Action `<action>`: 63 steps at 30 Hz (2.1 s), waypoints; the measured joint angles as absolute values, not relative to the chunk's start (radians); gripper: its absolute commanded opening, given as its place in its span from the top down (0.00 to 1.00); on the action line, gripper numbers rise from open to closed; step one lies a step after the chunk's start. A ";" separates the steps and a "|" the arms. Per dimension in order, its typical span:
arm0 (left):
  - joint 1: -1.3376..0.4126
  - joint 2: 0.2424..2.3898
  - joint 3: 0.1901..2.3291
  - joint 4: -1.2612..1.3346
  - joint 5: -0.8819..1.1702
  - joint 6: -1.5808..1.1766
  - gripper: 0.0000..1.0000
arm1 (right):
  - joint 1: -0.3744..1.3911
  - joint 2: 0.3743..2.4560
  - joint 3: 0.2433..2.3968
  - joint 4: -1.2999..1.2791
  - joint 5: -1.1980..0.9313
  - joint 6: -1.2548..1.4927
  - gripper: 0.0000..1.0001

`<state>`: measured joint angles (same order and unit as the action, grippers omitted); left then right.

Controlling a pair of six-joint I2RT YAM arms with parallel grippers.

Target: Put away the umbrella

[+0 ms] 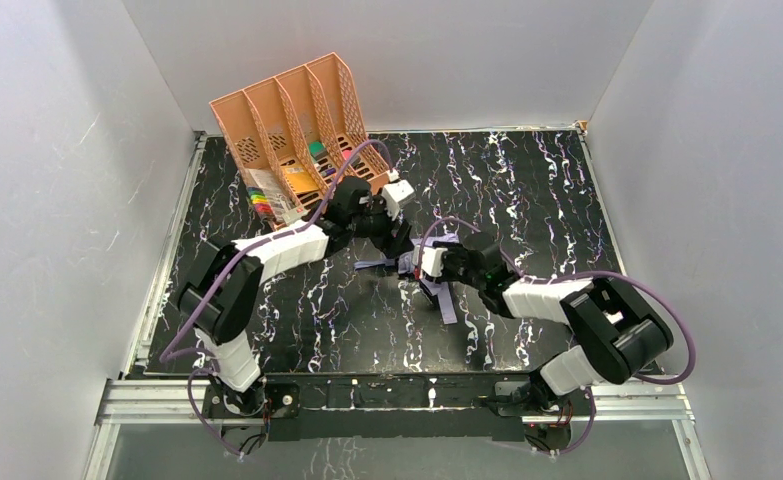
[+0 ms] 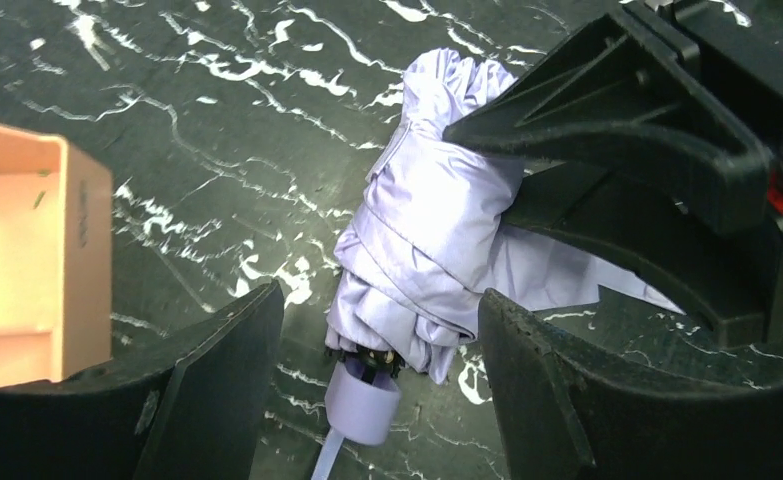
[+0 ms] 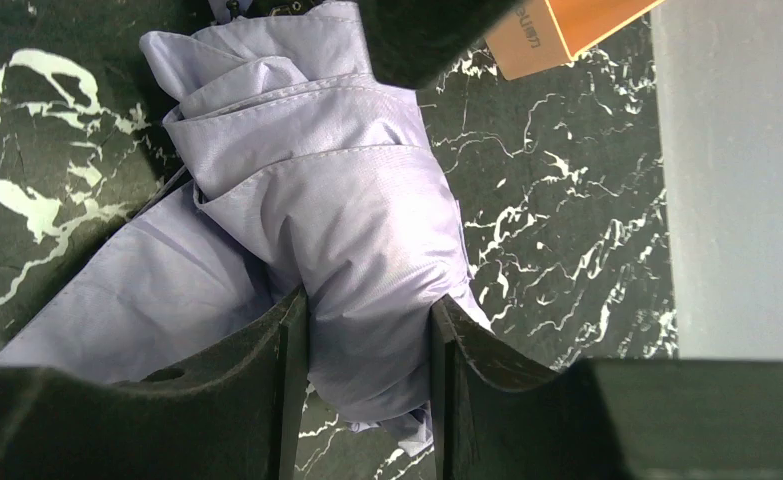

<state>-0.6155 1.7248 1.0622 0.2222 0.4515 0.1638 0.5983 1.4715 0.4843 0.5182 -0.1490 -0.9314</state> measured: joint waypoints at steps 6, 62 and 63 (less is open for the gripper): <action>-0.607 1.838 1.212 0.083 0.608 0.190 0.30 | 0.634 1.435 0.386 0.627 -0.076 -1.014 0.65; -0.642 2.018 1.272 -0.028 0.598 0.219 0.98 | 0.674 0.851 0.440 0.119 -0.038 -0.372 0.33; -0.642 2.014 1.267 -0.025 0.590 0.218 0.98 | 0.673 0.838 0.461 0.085 -0.023 -0.307 0.32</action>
